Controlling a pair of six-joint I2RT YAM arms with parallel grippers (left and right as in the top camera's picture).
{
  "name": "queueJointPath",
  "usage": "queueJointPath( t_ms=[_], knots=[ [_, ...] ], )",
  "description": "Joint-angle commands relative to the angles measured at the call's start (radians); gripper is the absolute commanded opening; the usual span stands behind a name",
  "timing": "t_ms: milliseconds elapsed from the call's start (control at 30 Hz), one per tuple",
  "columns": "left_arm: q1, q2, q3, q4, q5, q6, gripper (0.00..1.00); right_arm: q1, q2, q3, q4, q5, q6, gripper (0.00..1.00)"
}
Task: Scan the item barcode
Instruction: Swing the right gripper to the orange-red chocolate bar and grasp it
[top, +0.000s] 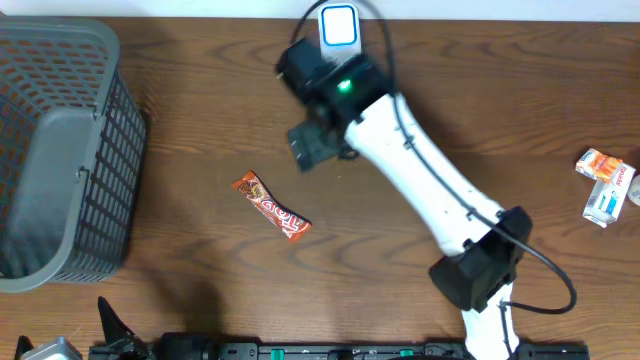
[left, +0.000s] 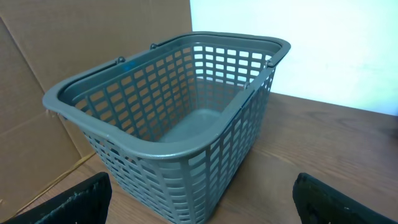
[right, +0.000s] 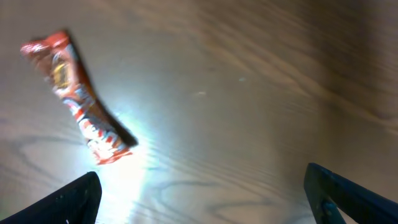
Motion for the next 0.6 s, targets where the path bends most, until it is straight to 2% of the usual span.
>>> queueJointPath(
  t_ms=[0, 333, 567],
  knots=[
    [-0.003, -0.006, -0.001, 0.0, -0.009, 0.016, 0.93, 0.087, 0.0, -0.045, 0.014, 0.055, 0.016, 0.99],
    [-0.003, -0.006, -0.001, 0.0, -0.009, 0.016, 0.93, 0.203, 0.0, -0.333, 0.059, 0.042, 0.05, 0.98],
    [-0.003, -0.006, -0.001, 0.0, -0.009, 0.016, 0.93, 0.311, 0.0, -0.4, 0.088, 0.04, 0.042, 0.99]
  ],
)
